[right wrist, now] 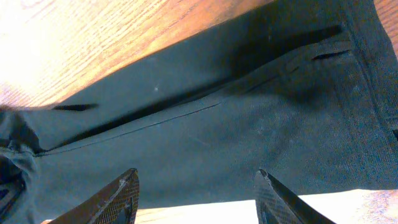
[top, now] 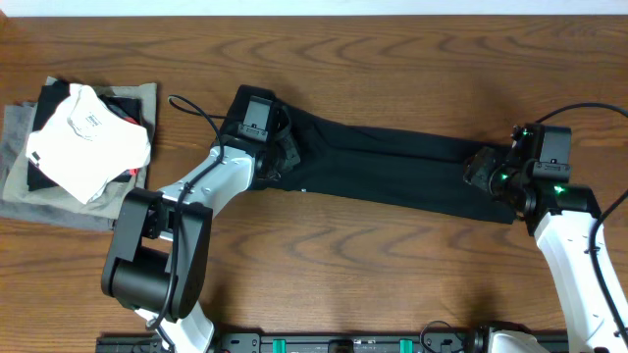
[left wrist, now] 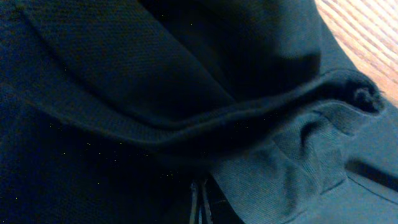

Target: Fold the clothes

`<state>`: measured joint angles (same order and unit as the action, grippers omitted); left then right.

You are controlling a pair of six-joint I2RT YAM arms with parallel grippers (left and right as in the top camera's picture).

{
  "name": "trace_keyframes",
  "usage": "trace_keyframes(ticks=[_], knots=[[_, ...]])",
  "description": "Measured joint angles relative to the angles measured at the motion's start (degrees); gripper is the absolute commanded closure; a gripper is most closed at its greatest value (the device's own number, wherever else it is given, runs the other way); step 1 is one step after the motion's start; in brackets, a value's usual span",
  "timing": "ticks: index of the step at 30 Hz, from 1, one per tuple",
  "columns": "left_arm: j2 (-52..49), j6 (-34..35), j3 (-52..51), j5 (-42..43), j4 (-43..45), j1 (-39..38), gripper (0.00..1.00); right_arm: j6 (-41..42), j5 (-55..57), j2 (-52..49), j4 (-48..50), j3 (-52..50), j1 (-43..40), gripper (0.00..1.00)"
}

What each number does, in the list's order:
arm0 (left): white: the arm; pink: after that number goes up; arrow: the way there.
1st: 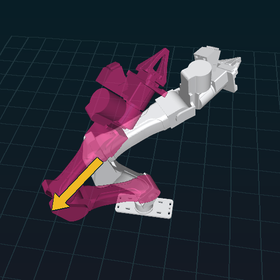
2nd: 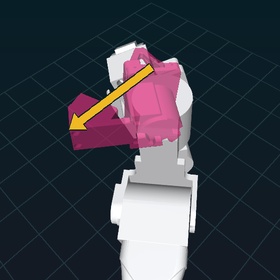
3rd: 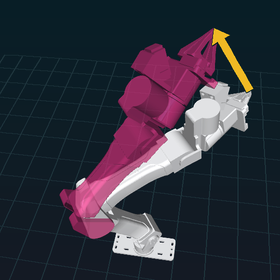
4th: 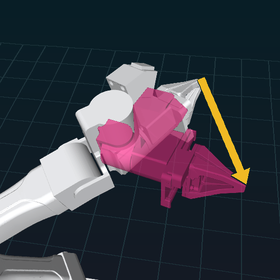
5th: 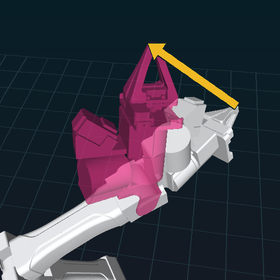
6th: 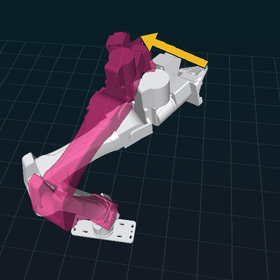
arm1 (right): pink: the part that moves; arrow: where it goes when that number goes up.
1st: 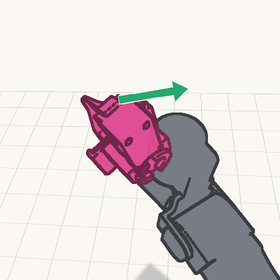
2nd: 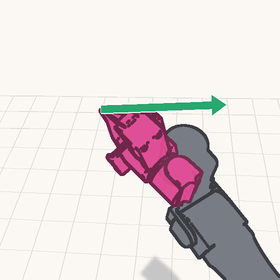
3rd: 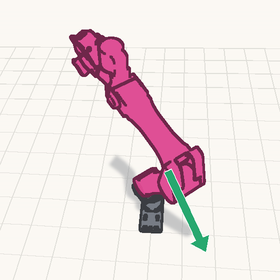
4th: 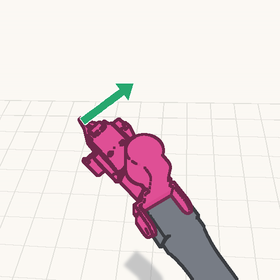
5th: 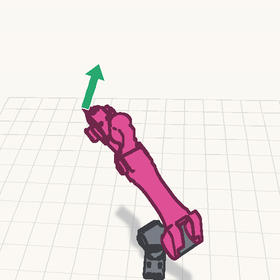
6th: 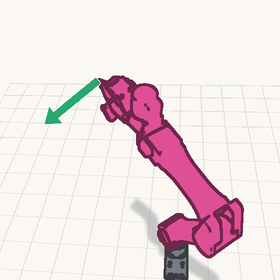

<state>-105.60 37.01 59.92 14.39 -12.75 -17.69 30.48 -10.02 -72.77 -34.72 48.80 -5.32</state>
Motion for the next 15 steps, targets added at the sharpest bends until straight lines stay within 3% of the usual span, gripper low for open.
trace_keyframes(ticks=[7, 15], knots=[[-0.42, -2.64, 0.02, -0.92, 7.3, 2.49, 0.94, -0.02, 0.02, 0.0, -0.46, 0.0, 0.0, 0.43], [-0.63, -5.14, 0.02, -1.16, 9.92, 6.8, 0.94, -0.13, 0.2, 0.0, -1.09, 0.0, 0.0, 0.43]])
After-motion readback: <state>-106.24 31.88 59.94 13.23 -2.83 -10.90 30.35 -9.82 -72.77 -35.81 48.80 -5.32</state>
